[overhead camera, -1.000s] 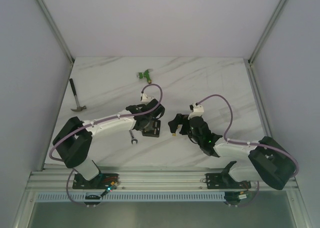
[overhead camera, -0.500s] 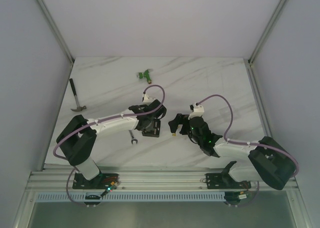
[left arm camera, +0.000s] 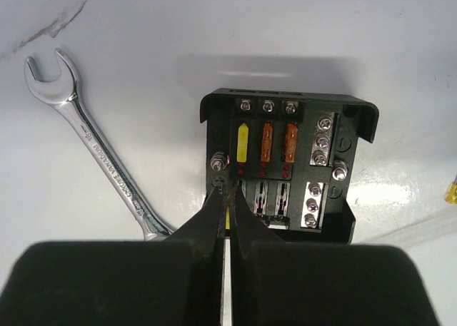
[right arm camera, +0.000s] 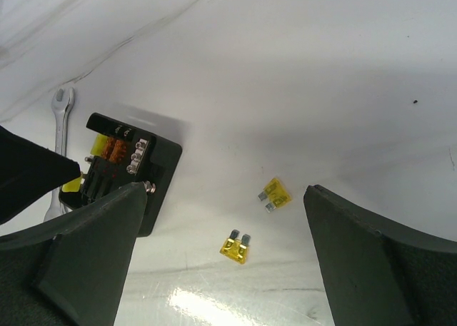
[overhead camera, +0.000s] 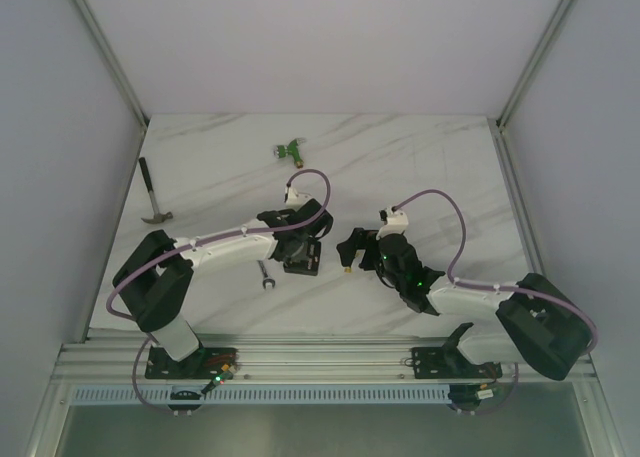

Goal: Snap on the fuse box
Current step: Install the fuse at the fuse box base.

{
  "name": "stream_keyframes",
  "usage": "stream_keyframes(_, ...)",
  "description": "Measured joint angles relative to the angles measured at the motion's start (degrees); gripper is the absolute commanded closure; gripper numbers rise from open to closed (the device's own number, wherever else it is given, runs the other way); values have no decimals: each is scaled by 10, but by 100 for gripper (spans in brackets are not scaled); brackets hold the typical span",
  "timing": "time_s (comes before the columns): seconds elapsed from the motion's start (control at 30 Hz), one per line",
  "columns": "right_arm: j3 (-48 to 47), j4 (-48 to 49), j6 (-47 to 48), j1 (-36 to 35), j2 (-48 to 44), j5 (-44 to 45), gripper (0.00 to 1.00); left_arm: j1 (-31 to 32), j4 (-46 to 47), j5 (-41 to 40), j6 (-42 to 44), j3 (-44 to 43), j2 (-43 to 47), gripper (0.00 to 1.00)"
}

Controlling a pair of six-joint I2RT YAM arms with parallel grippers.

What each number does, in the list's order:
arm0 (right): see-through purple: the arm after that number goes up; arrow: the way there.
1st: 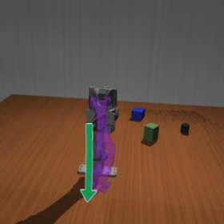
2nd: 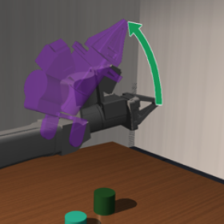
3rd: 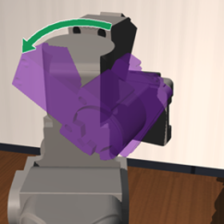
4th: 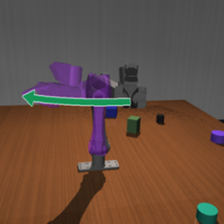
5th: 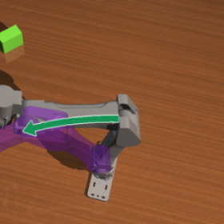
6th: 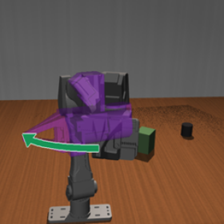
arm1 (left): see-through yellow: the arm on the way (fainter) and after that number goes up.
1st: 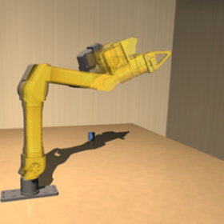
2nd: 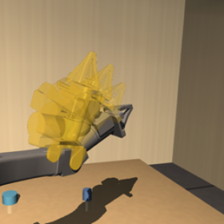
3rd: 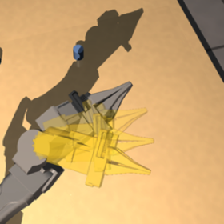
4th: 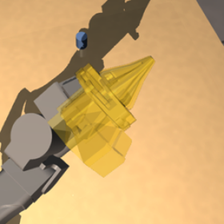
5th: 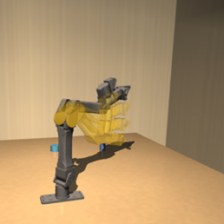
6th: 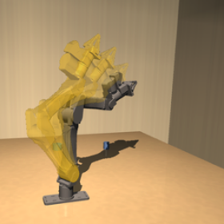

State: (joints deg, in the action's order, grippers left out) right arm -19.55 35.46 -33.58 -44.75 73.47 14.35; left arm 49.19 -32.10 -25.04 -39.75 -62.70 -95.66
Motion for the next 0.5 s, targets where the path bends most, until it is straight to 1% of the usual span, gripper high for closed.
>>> stream_keyframes(0.5, 0, 0, 0, 0, 2, -3, 0, 0, 21, -3, 16, 0, 0, 100)
